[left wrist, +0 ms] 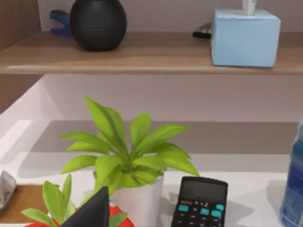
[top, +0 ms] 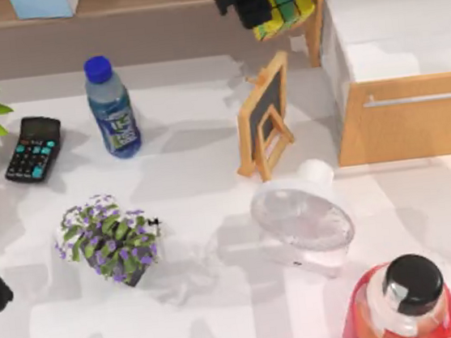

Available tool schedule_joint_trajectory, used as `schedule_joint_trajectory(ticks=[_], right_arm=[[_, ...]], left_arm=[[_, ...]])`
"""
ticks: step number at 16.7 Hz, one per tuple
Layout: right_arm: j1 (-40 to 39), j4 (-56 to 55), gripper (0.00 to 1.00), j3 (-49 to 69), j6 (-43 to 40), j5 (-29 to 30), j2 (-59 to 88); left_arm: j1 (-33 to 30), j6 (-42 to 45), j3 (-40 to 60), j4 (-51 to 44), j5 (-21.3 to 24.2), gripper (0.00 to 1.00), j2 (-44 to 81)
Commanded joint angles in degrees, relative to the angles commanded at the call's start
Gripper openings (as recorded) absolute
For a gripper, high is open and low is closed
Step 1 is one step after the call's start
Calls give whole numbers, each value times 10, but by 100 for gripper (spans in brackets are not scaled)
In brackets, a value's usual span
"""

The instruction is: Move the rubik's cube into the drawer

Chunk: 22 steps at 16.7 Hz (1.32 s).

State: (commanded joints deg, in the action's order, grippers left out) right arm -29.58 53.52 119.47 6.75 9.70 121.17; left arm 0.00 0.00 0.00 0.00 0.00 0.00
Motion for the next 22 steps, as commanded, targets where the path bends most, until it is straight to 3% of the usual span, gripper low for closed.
schedule_joint_trajectory(ticks=[5,10,20,22], right_arm=[[117,159,0,54,10,-50,30],[204,238,0,90,17,-81,125],[222,256,0,102,20,-98,192],[222,256,15,102,20,-98,192]], left_arm=[[0,0,0,0,0,100,0],[0,0,0,0,0,100,0],[0,0,0,0,0,100,0],[0,0,0,0,0,100,0]])
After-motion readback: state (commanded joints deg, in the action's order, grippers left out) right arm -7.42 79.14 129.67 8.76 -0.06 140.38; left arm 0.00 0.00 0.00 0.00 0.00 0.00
